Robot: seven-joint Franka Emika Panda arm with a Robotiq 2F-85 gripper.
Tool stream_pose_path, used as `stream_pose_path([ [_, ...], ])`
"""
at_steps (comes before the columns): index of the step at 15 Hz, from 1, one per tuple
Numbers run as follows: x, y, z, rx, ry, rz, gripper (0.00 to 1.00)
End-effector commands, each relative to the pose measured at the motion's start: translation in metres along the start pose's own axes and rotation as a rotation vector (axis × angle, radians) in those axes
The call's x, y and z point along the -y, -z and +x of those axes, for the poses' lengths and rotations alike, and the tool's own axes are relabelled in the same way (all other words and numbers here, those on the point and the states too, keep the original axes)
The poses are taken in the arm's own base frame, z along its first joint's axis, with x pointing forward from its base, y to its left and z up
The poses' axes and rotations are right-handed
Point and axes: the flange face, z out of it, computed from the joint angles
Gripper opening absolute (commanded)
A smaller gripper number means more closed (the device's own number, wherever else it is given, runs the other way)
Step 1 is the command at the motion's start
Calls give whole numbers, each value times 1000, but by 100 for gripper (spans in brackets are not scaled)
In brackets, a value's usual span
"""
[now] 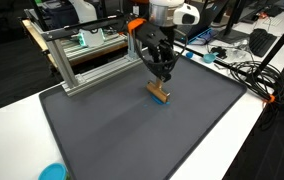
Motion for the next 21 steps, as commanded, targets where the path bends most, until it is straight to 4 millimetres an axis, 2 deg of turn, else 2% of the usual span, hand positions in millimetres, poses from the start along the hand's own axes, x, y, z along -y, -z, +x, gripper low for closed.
stream_pose_path([
  [1, 0, 1, 0, 0, 0, 1, 47],
  [2, 0, 1, 0, 0, 0, 1, 47],
  [3, -2, -2, 1, 6, 5, 12, 22],
  [10, -16, -36, 26, -10, 32, 43, 22],
  [12, -16, -43, 28, -4, 36, 57, 22],
  [16, -16, -49, 27, -23, 42, 67, 22],
  [21, -15, -49, 39, -64, 66, 72, 22],
])
